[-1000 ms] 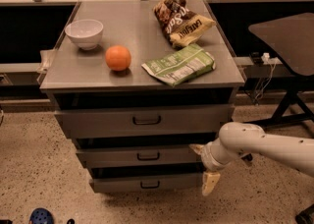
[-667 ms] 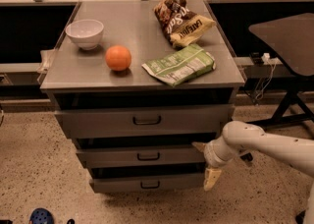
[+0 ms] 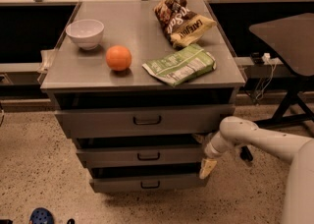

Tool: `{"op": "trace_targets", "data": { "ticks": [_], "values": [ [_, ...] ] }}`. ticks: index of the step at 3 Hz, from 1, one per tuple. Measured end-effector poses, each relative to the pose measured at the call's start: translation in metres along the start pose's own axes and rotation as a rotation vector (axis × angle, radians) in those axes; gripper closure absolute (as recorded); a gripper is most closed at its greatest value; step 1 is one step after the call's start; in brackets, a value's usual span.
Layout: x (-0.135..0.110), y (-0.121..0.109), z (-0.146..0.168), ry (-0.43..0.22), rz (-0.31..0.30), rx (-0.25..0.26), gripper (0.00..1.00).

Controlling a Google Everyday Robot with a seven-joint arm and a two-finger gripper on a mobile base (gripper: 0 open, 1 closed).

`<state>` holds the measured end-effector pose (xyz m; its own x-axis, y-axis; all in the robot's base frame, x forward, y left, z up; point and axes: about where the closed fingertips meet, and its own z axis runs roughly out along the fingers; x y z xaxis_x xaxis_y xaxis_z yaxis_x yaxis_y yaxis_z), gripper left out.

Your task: Open middle drawer

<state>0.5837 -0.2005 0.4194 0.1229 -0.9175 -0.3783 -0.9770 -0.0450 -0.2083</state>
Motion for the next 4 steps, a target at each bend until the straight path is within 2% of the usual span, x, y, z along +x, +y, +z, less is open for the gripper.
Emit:
{"op": "trace_targets", "data": {
  "ticks": [1, 2, 3, 4],
  "values": [
    [-0.001, -0.014, 0.011, 0.0, 0.018, 0.012, 0.18],
    [-0.01, -0.001, 0.014, -0.016, 0.037, -0.006, 0.46],
    [-0.013, 0.008, 0.013, -0.027, 0.045, -0.018, 0.46],
    [-0.021, 0.014, 0.012, -0.035, 0.037, -0.039, 0.52]
  ]
}}
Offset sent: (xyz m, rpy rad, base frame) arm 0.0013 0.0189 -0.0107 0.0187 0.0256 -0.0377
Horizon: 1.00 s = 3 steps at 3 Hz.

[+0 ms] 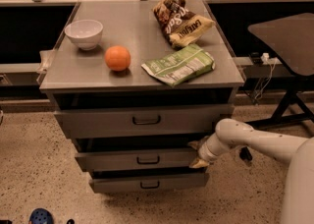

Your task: Open middle drawer

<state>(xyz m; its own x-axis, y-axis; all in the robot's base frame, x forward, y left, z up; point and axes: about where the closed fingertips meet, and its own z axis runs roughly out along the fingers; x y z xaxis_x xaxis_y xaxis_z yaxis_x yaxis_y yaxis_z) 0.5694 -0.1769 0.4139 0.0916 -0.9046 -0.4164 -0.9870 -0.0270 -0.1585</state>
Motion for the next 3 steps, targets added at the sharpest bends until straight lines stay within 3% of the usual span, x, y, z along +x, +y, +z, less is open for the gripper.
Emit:
{"op": "trace_targets", "data": {
  "ticks": [1, 3],
  "values": [
    [-0.0116, 0.0122, -0.0032, -0.004, -0.016, -0.029, 0.52],
    [-0.0136, 0.0115, -0.0071, -0.003, -0.016, -0.029, 0.5]
  ]
}}
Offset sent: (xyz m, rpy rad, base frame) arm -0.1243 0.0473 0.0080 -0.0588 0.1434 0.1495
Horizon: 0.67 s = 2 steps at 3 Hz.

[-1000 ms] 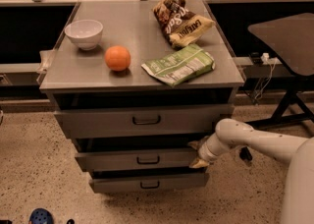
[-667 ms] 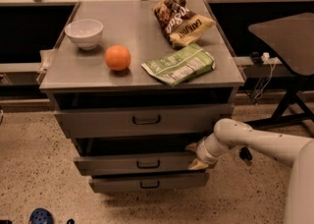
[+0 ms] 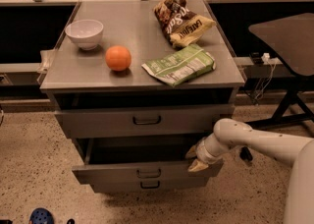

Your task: Open middle drawer

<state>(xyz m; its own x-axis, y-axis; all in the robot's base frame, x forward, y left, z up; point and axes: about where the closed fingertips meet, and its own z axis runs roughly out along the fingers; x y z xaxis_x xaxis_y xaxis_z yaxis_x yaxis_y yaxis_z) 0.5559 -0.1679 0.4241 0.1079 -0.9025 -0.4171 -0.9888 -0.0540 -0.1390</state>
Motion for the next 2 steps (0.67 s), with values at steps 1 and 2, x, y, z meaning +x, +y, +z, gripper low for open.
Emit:
{"op": "trace_targets", "data": {
  "ticks": [1, 2],
  "values": [
    [-0.012, 0.03, 0.0, 0.021, -0.008, -0.042, 0.49],
    [-0.017, 0.066, 0.003, 0.034, -0.006, -0.101, 0.34]
  ]
}}
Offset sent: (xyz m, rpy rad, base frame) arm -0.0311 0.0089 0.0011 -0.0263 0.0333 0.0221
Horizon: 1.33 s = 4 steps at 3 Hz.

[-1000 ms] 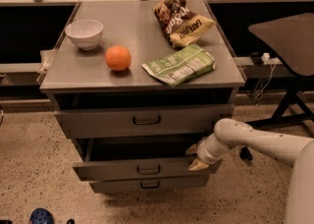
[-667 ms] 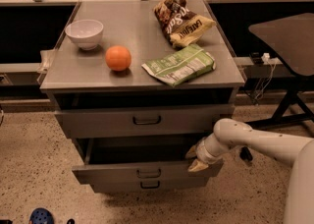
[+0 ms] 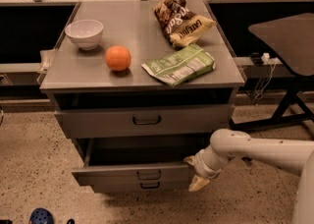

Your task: Open middle drawer

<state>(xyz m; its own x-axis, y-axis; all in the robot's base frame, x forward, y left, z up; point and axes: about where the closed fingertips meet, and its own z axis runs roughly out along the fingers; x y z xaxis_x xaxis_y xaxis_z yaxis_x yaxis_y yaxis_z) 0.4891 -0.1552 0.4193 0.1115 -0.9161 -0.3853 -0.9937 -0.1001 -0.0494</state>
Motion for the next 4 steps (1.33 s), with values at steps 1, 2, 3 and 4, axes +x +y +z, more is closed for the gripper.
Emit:
{"op": "trace_targets", "data": {
  "ticks": [1, 2, 3, 4],
  "values": [
    [0.0, 0.0, 0.0, 0.0, 0.0, 0.0, 0.1],
    [0.0, 0.0, 0.0, 0.0, 0.0, 0.0, 0.0],
    [0.004, -0.01, 0.002, -0.018, 0.011, -0.023, 0.0],
    [0.007, -0.021, 0.007, -0.032, 0.014, -0.057, 0.07]
  ]
}}
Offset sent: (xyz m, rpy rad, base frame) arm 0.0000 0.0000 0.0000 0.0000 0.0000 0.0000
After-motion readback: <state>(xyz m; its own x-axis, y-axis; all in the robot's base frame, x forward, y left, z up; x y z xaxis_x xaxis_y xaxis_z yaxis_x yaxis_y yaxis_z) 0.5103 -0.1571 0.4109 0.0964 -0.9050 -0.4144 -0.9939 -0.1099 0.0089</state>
